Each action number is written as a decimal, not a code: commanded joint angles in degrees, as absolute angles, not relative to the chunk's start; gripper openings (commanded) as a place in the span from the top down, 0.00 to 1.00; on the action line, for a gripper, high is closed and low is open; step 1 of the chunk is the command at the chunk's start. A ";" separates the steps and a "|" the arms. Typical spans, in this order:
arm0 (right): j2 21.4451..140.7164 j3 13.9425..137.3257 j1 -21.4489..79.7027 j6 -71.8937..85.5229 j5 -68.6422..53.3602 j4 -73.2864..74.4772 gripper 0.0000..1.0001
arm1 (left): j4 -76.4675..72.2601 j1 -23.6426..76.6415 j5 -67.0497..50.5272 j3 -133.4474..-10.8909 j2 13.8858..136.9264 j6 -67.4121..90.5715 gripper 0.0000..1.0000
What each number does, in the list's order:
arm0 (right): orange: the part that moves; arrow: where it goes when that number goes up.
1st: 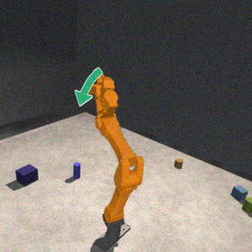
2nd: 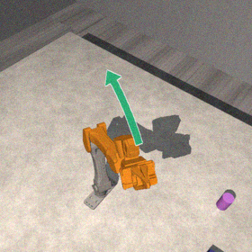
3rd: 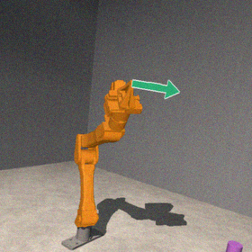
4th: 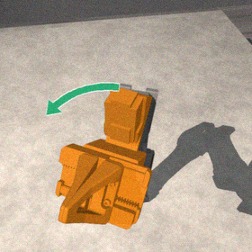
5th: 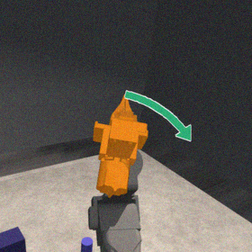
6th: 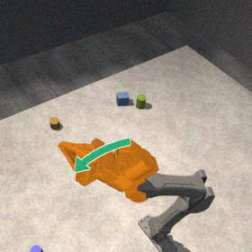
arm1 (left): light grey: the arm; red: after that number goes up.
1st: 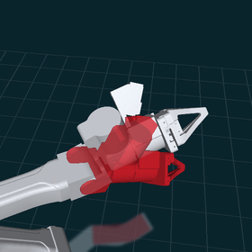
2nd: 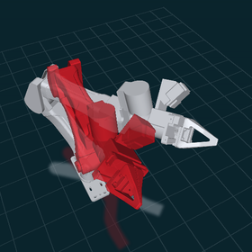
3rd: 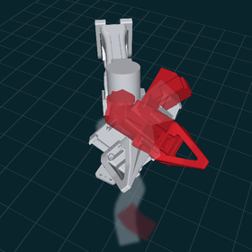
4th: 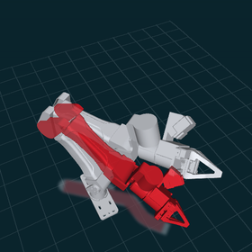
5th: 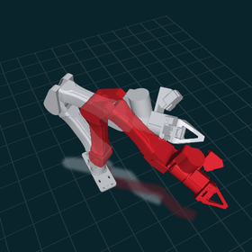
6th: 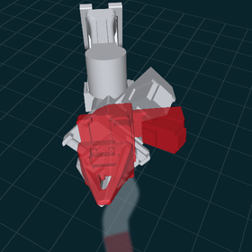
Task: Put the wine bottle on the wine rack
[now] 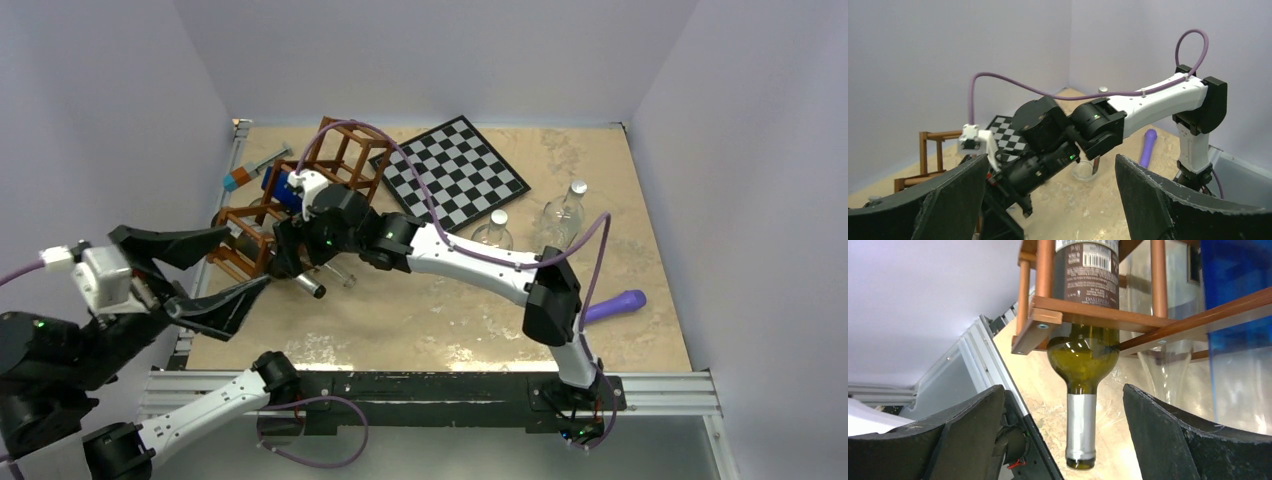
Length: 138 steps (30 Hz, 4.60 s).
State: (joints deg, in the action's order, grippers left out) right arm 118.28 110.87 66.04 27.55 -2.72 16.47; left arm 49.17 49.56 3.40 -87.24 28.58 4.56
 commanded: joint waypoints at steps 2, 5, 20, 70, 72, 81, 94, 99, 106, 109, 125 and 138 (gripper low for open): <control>110.12 114.65 65.92 21.51 5.58 23.76 0.07 | 52.86 49.48 7.68 -90.23 27.01 3.19 0.01; 109.19 120.29 65.73 16.47 16.72 35.02 0.07 | 56.57 49.48 8.99 -92.01 28.02 4.79 0.01; 87.27 114.91 49.87 21.51 33.75 70.42 0.10 | 53.82 49.53 6.73 -77.98 28.18 7.61 0.01; 94.37 96.46 30.40 17.79 2.77 70.86 0.37 | 30.93 49.50 -3.91 -62.09 46.68 10.03 0.01; 94.80 96.71 30.33 17.80 3.09 70.97 0.39 | 30.64 49.48 -3.94 -61.53 46.19 9.74 0.01; 95.22 99.05 30.23 18.54 4.59 70.80 0.75 | 30.57 49.48 -3.48 -59.35 45.11 8.53 0.01; 84.67 92.22 30.32 28.59 -14.86 55.72 1.00 | 31.37 49.48 -2.08 -59.57 48.94 9.23 0.01; 78.53 80.13 30.44 38.17 -22.45 38.86 1.00 | 30.86 49.48 5.60 -58.33 50.60 14.09 0.01; 72.48 64.18 31.41 46.58 -24.79 18.23 1.00 | 35.38 49.48 10.95 -58.66 57.72 19.71 0.02; 70.31 56.24 31.57 48.00 -26.49 8.64 1.00 | 34.33 49.48 9.81 -57.16 58.82 21.27 0.03; 64.07 33.98 31.90 32.79 -34.96 -2.58 1.00 | 25.16 49.48 11.83 -46.18 60.41 29.39 0.09; 63.18 25.32 32.17 31.66 -30.95 -1.52 1.00 | 22.50 49.57 13.41 -43.02 64.49 31.64 0.13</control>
